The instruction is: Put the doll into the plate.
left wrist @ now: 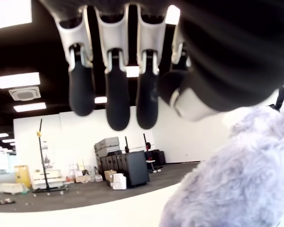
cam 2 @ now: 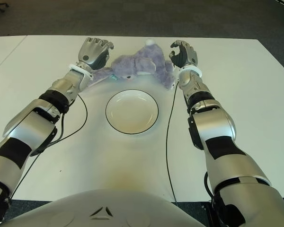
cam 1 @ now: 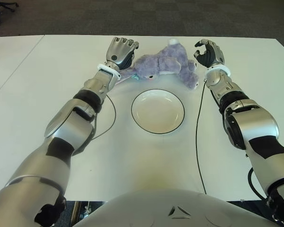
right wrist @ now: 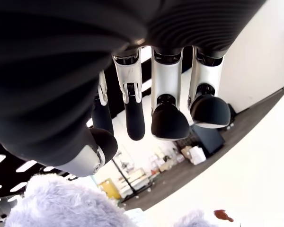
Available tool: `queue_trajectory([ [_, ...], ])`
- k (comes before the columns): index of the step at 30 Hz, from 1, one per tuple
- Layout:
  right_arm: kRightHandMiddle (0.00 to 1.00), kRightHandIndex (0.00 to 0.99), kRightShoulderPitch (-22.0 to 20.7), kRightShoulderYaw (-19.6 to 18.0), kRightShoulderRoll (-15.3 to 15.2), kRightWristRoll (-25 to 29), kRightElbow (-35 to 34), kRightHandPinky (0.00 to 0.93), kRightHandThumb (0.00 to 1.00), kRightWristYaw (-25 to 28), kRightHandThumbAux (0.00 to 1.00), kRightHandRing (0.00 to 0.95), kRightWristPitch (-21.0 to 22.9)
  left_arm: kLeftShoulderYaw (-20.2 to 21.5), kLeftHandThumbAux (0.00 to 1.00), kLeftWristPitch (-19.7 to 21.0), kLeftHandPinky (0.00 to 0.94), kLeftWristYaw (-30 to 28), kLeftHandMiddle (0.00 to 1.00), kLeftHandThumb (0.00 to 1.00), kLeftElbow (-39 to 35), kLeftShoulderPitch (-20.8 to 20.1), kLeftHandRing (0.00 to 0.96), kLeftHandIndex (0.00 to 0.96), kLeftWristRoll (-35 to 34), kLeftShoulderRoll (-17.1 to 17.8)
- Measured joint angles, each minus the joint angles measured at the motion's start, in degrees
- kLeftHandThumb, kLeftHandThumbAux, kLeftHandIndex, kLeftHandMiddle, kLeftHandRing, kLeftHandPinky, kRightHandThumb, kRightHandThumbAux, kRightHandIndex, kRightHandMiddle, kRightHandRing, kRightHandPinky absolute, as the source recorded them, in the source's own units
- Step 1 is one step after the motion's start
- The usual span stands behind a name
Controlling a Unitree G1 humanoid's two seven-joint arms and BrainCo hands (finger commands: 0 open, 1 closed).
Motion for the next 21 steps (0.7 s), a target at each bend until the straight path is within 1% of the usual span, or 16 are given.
queue_trajectory([
  [2, 0.817, 0.441, 0.0, 0.01, -0.03, 0.0, 0.0, 0.816, 0.712, 0.0, 0.709, 0.82, 0.01, 0.8, 0.694, -1.08, 0.511, -1.19, 0.556, 0.692, 0.01, 0.0, 0.533, 0.423, -1.25, -0.08],
  [3, 0.817, 0.441, 0.0, 0.02, -0.06, 0.0, 0.0, 0.816, 0.712, 0.0, 0.709, 0.82, 0.01, 1.28, 0.695, -1.59, 0.508, -1.74, 0.555, 0.692, 0.02, 0.0, 0.532, 0.423, -1.86, -0.14],
  [4, 0.812, 0.441, 0.0, 0.02, -0.08, 0.0, 0.0, 0.802, 0.711, 0.01, 0.709, 0.817, 0.02, 1.56, 0.697, -2.04, 0.461, -2.13, 0.518, 0.689, 0.08, -0.01, 0.506, 0.418, -2.33, -0.18],
  [5, 0.812, 0.441, 0.0, 0.02, -0.11, 0.0, 0.0, 0.799, 0.711, 0.05, 0.709, 0.816, 0.05, 1.83, 0.697, -2.6, 0.453, -2.69, 0.512, 0.689, 0.34, -0.09, 0.501, 0.417, -2.91, -0.25],
  [6, 0.659, 0.424, 0.0, 0.01, -0.17, 0.02, 0.0, 0.586, 0.687, 0.32, 0.716, 0.63, 0.14, 2.01, 0.487, -3.2, 0.236, -3.41, 0.171, 0.427, 0.89, -0.26, 0.211, 0.124, -3.37, -0.4],
  [7, 0.648, 0.423, -0.04, -0.01, -0.21, 0.06, 0.01, 0.571, 0.685, 0.84, 0.717, 0.617, 0.31, 2.11, 0.472, -3.67, 0.22, -4.06, 0.146, 0.407, 1.57, -0.44, 0.19, 0.103, -3.73, -0.55],
  [8, 0.482, 0.407, -0.1, -0.05, -0.27, 0.15, 0.02, 0.423, 0.672, 1.94, 0.725, 0.457, 0.75, 2.19, 0.435, -4.21, 0.107, -5.21, 0.036, 0.368, 2.59, -0.78, 0.051, 0.025, -4.18, -0.82],
  [10, 0.433, 0.403, -0.24, -0.2, -0.38, 0.45, 0.07, 0.378, 0.668, 4.84, 0.727, 0.409, 1.64, 2.3, 0.424, -4.83, 0.073, -7.48, 0.004, 0.357, 4.37, -1.38, 0.009, 0.003, -4.67, -1.35],
  [11, 0.246, 0.158, -0.26, -0.29, -0.39, 0.63, 0.09, 0.226, 0.29, 6.07, 0.573, 0.244, 1.98, 2.3, 0.394, -4.96, 0.018, -8.3, 0.0, 0.35, 5.02, -1.55, 0.002, 0.0, -4.77, -1.56],
  [12, 0.137, 0.079, -0.29, -0.41, -0.39, 0.9, 0.11, 0.139, 0.214, 7.62, 0.54, 0.142, 2.34, 2.3, 0.381, -5.12, 0.008, -9.17, 0.0, 0.337, 5.61, -1.71, 0.001, 0.0, -5.03, -1.74],
  [13, 0.054, 0.019, -0.32, -0.49, -0.4, 1.13, 0.13, 0.073, 0.156, 9.52, 0.516, 0.064, 2.8, 2.29, 0.371, -5.16, 0.002, -10.08, 0.0, 0.326, 6.63, -1.99, 0.0, 0.0, -5.19, -2.07],
  [14, 0.013, 0.004, -0.39, -0.51, -0.4, 1.26, 0.18, 0.018, 0.141, 11.74, 0.492, 0.016, 3.37, 2.25, 0.364, -5.17, 0.0, -11.29, 0.0, 0.322, 7.58, -2.25, 0.0, 0.0, -5.22, -2.41],
  [15, 0.006, 0.002, -0.42, -0.48, -0.39, 1.26, 0.2, 0.009, 0.138, 13.51, 0.488, 0.007, 3.79, 2.23, 0.363, -5.17, 0.0, -12.27, 0.0, 0.322, 8.53, -2.43, 0.0, 0.0, -5.27, -2.8],
  [16, 0.001, 0.0, -0.42, -0.33, -0.37, 1.24, 0.23, 0.002, 0.143, 15.05, 0.451, 0.001, 4.09, 2.21, 0.347, -5.17, 0.0, -13.18, 0.0, 0.314, 9.34, -2.52, 0.0, 0.0, -5.34, -3.21],
  [21, 0.0, 0.0, -0.49, 1.32, -0.35, 0.45, 0.25, 0.0, 0.142, 19.51, 0.402, 0.0, 5.47, 2.8, 0.316, -5.46, 0.0, -17.07, 0.0, 0.298, 12.18, -2.68, 0.0, 0.0, -6.41, -4.29],
])
